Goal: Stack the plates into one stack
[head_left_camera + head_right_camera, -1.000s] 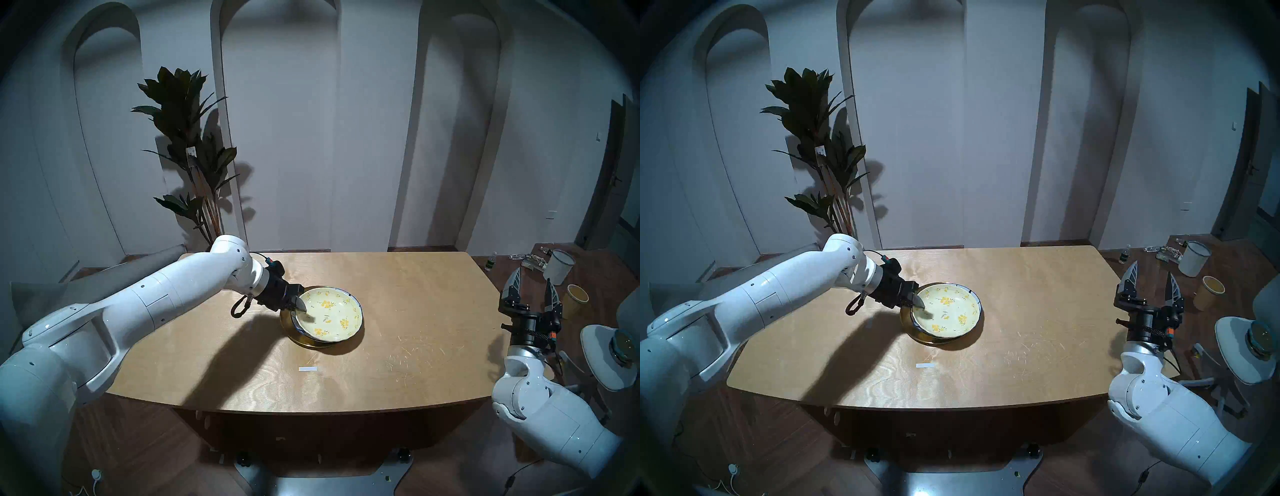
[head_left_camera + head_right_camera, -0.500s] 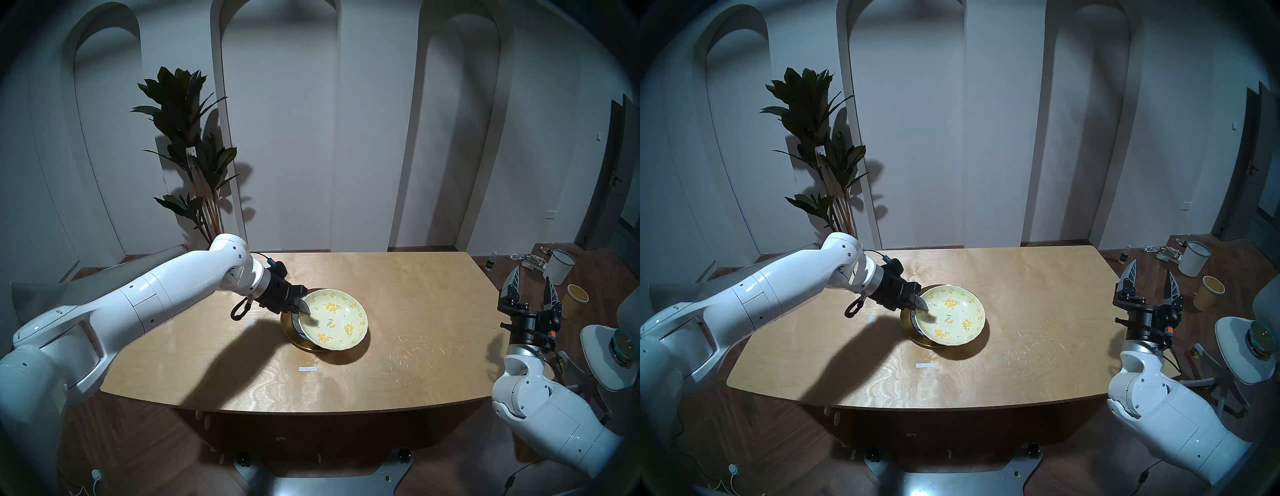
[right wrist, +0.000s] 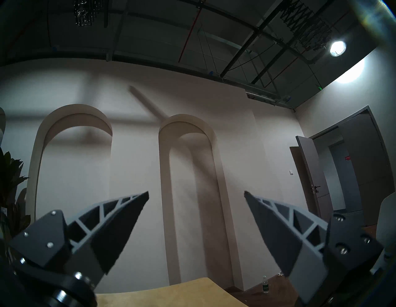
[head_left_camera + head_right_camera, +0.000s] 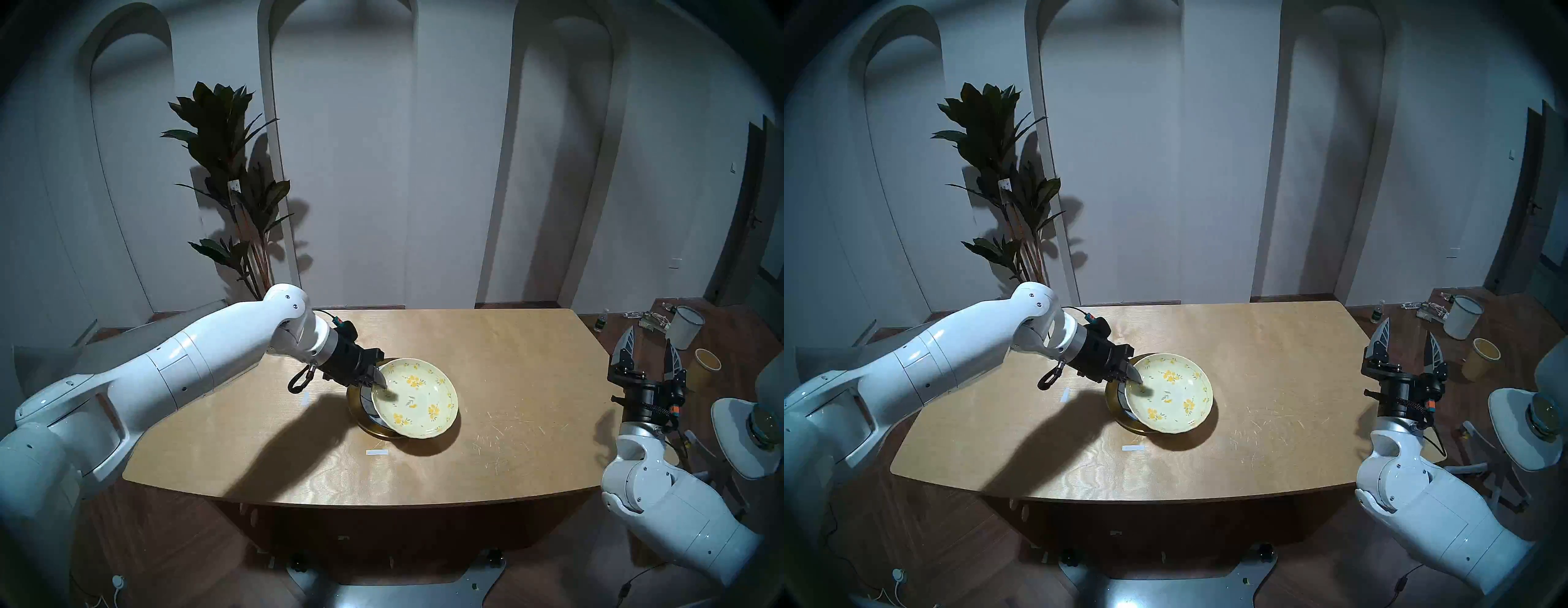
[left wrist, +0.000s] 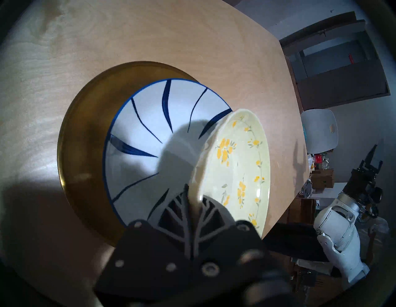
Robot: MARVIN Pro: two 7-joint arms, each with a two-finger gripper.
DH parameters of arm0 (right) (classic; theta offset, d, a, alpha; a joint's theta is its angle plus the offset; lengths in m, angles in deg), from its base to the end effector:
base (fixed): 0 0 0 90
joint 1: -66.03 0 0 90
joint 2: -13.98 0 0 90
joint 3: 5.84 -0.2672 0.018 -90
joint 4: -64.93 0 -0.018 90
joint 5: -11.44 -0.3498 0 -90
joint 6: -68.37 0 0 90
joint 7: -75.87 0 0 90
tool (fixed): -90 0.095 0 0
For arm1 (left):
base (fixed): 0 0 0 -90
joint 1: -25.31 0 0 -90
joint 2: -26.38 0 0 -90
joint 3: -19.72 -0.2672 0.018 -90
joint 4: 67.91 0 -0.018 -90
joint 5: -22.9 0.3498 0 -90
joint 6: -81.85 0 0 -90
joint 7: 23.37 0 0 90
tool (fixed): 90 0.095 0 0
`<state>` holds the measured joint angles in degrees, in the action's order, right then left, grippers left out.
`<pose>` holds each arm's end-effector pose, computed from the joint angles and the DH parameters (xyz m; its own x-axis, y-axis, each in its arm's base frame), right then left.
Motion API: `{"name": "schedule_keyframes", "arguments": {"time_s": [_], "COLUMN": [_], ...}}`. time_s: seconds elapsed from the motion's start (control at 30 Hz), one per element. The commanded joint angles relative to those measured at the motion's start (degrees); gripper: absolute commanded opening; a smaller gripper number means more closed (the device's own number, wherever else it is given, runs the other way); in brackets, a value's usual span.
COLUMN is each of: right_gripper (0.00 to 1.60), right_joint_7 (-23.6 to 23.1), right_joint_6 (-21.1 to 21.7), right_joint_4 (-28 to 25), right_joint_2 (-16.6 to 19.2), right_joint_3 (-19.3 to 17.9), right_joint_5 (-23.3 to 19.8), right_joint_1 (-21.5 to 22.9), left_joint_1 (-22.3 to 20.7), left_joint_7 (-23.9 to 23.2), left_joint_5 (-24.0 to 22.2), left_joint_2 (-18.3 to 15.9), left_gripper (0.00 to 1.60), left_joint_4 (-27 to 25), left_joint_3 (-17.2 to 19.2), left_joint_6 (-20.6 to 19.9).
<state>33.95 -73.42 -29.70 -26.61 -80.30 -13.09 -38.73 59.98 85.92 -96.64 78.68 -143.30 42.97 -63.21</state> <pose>0.3556 -0.1631 -0.2748 -0.5322 0.0723 0.8435 -0.3234 -0.9382 -0.1236 0.4970 -0.0878 -0.2386 0.9696 -0.0757 0.2325 -0.2046 -0.7721 0.6016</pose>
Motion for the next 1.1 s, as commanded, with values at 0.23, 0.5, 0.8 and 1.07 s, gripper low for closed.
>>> {"name": "schedule_keyframes", "arguments": {"time_s": [0.23,0.5,0.8,1.07], "right_gripper": [1.60,1.60,1.60,1.60], "right_joint_7": [0.0,0.2,-0.4,-1.2], "right_joint_6": [0.0,-0.1,0.4,0.8], "right_joint_4": [0.3,1.0,1.9,2.0], "right_joint_2": [-0.1,-0.1,0.1,0.1], "right_joint_3": [0.2,0.4,0.8,1.4], "right_joint_5": [-0.7,-1.5,-2.7,-3.4], "right_joint_1": [0.0,-0.5,0.6,1.7], "left_joint_1": [-2.3,-3.2,-2.5,-1.7], "left_joint_7": [9.7,18.1,29.6,37.5], "left_joint_5": [-10.0,-15.9,-27.4,-36.2], "left_joint_2": [7.0,10.0,3.9,-1.4], "left_gripper": [0.00,0.00,0.00,0.00], "left_joint_4": [1.9,6.8,3.7,-4.2], "left_joint_3": [1.9,2.8,4.6,4.8], "left_joint_6": [6.4,12.5,14.5,14.4]}}
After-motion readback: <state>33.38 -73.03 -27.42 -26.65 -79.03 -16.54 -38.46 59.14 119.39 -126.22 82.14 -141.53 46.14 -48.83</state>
